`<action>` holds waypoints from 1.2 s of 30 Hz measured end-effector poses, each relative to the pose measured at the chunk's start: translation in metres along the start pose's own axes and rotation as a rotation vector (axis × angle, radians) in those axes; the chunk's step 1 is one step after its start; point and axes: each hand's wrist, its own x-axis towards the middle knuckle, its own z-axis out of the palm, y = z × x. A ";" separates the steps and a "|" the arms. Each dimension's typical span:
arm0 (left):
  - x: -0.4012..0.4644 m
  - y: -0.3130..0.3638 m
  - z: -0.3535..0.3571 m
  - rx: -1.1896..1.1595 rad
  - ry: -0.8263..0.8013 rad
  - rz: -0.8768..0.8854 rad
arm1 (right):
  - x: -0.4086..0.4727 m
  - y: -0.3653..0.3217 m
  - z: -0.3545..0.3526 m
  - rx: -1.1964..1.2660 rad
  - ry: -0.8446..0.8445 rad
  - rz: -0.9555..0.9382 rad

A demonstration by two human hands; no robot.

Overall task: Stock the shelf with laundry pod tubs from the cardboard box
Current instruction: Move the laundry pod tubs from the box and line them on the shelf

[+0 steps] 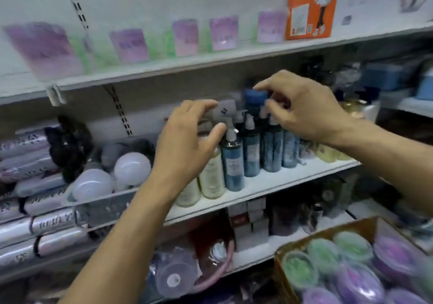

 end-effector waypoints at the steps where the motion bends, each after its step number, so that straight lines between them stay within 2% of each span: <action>1: -0.008 0.005 0.018 -0.024 -0.057 -0.021 | -0.013 0.015 0.001 -0.011 -0.028 0.032; 7: -0.063 0.046 0.130 -0.228 -0.433 -0.222 | -0.116 0.113 0.010 0.017 -0.326 0.265; 12: -0.103 0.058 0.210 -0.320 -0.721 -0.397 | -0.201 0.168 0.036 0.042 -0.592 0.506; 15: -0.128 0.052 0.254 -0.386 -0.835 -0.546 | -0.253 0.191 0.069 0.120 -0.683 0.651; 19: -0.172 0.038 0.319 -0.546 -0.940 -0.920 | -0.323 0.209 0.123 0.221 -0.812 0.865; 22: -0.206 0.022 0.368 -0.517 -1.015 -1.028 | -0.364 0.218 0.158 0.215 -0.927 0.921; 26: -0.231 0.001 0.420 -0.291 -1.079 -0.925 | -0.385 0.225 0.192 0.133 -1.026 0.918; 28: -0.237 -0.006 0.440 -0.141 -1.087 -0.730 | -0.391 0.228 0.208 0.012 -1.071 0.849; 32: -0.243 -0.018 0.471 0.009 -1.165 -0.191 | -0.400 0.235 0.236 -0.250 -1.053 0.683; 34: -0.243 -0.024 0.483 0.062 -1.228 -0.065 | -0.406 0.241 0.250 -0.332 -1.042 0.598; 36: -0.240 -0.027 0.494 0.093 -1.305 -0.064 | -0.412 0.246 0.263 -0.401 -1.017 0.539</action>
